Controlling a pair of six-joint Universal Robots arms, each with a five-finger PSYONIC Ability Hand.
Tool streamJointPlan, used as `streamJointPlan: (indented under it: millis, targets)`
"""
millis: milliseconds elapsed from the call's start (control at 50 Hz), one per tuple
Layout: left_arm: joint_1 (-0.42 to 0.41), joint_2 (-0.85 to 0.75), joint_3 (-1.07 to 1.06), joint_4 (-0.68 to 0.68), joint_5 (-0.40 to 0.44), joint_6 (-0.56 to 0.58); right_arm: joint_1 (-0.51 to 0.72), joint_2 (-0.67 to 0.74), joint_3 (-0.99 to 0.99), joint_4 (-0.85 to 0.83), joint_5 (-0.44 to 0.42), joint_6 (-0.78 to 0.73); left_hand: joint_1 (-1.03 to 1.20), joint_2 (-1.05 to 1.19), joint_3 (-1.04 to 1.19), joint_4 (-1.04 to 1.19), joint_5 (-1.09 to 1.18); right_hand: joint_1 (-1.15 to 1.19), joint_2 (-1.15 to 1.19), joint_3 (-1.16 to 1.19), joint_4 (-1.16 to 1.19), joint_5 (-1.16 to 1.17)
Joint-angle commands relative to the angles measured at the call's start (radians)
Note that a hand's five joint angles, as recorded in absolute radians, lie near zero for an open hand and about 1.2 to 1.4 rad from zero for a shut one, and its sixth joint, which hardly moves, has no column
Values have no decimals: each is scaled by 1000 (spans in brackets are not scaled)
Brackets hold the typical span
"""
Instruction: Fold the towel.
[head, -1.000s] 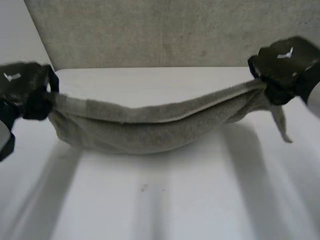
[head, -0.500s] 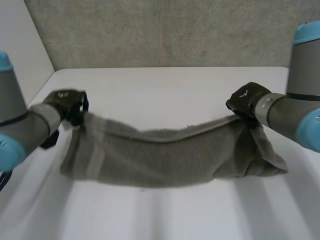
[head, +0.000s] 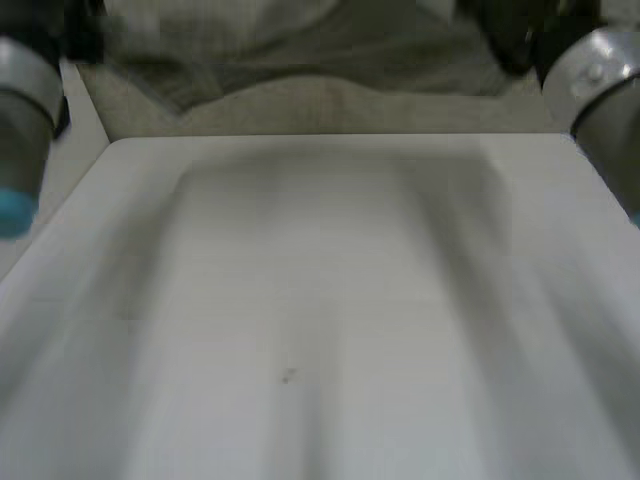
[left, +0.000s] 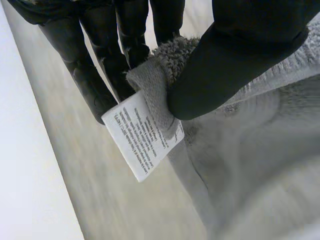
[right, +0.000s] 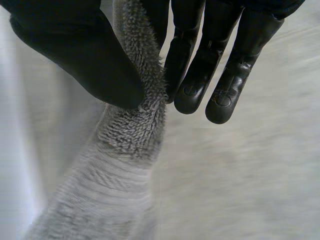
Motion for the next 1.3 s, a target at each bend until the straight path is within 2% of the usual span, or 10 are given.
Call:
streamJointPlan:
  millis: [20, 220, 260, 340, 400, 500, 620, 780, 940, 1300]
  targets:
    - [33, 16, -358, 8, 16, -11, -60, 52, 112, 325, -60, -42, 224, 180, 182, 179, 191, 434, 218, 209, 201, 233]
    - [52, -99, -597, 119, 56, -1, -73, 239, 296, 301, -54, -123, 224, 180, 182, 179, 191, 434, 218, 209, 201, 233]
    - [53, -113, -607, 117, 57, -1, -68, 268, 324, 261, -47, -115, 224, 180, 182, 179, 191, 253, 37, 28, 20, 52]
    - [62, -101, -607, 117, 57, -1, -65, 284, 402, 133, -25, -27, 224, 180, 182, 179, 191, -373, -590, -598, -606, -575]
    - [84, -60, -612, 117, 59, -3, -73, 255, 442, 64, 1, 82, 224, 180, 182, 179, 191, -583, -799, -808, -816, -784]
    - [104, 4, -624, 115, 62, -7, -85, 148, 516, 19, 16, 255, 224, 180, 182, 179, 191, -668, -885, -893, -901, -870]
    - [107, 43, -650, 115, 63, -9, -154, 40, 639, 17, 7, 433, 224, 180, 182, 179, 191, -657, -874, -882, -890, -858]
    - [110, 57, -673, 119, 65, -9, -253, -87, 789, 2, -31, 457, 224, 180, 182, 179, 191, -610, -827, -835, -843, -811]
    - [116, 57, -675, 126, 65, -9, -369, -91, 898, -42, -102, 469, 224, 180, 182, 179, 191, -563, -780, -788, -796, -764]
    - [122, 57, -686, 128, 64, -9, -376, 15, 887, -145, -114, 734, 224, 180, 182, 179, 191, -560, -777, -785, -793, -762]
